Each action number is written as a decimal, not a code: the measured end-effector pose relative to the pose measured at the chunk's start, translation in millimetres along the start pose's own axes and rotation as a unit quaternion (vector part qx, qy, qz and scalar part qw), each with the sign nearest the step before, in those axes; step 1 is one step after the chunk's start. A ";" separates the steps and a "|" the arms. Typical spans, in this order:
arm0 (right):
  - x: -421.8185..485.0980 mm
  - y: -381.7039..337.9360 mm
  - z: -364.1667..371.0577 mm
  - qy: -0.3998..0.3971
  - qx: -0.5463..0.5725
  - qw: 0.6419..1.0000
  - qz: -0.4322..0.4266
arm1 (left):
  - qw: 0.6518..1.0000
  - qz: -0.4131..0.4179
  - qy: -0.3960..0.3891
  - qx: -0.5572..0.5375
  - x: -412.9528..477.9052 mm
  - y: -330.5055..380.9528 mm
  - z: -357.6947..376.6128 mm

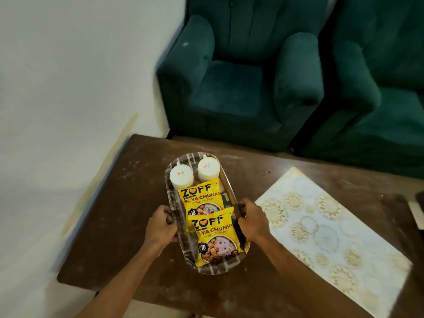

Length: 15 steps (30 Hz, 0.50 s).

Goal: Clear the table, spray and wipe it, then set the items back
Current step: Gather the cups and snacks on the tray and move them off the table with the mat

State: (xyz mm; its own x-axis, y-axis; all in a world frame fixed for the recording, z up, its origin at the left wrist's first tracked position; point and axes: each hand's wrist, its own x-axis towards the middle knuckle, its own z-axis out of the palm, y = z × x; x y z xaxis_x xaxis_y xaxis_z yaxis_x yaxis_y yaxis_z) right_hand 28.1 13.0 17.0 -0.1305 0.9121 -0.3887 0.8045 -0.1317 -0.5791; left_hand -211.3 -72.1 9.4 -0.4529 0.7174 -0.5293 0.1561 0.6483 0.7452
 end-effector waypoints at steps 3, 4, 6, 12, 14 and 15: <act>-10.9 44.1 -52.3 0.021 0.006 1.000 0.020 | 0.999 0.019 -0.036 0.011 -21.4 37.7 52.5; -16.4 62.5 -74.6 0.029 0.008 0.999 0.027 | 0.998 0.027 -0.049 0.016 -31.3 51.6 74.8; -23.3 95.3 -112.5 0.043 0.013 0.998 0.038 | 0.997 0.039 -0.069 0.024 -48.3 76.1 114.2; -50.8 207.2 -238.1 0.097 0.030 0.991 0.082 | 0.987 0.076 -0.133 0.047 -101.8 154.6 252.2; -62.4 251.2 -277.3 0.113 0.040 0.988 0.101 | 0.983 0.085 -0.153 0.056 -122.7 177.2 304.0; -67.8 271.9 -293.0 0.116 0.042 0.986 0.111 | 0.981 0.087 -0.164 0.061 -132.8 186.4 327.0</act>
State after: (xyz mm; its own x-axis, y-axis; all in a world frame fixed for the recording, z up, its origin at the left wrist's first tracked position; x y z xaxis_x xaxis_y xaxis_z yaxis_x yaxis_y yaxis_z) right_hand 425.5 29.1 95.9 0.1878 0.9202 -0.3435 0.7456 -0.3612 -0.5600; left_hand 165.0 36.9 85.9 -0.1074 0.8500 -0.5157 0.3193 0.5207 0.7918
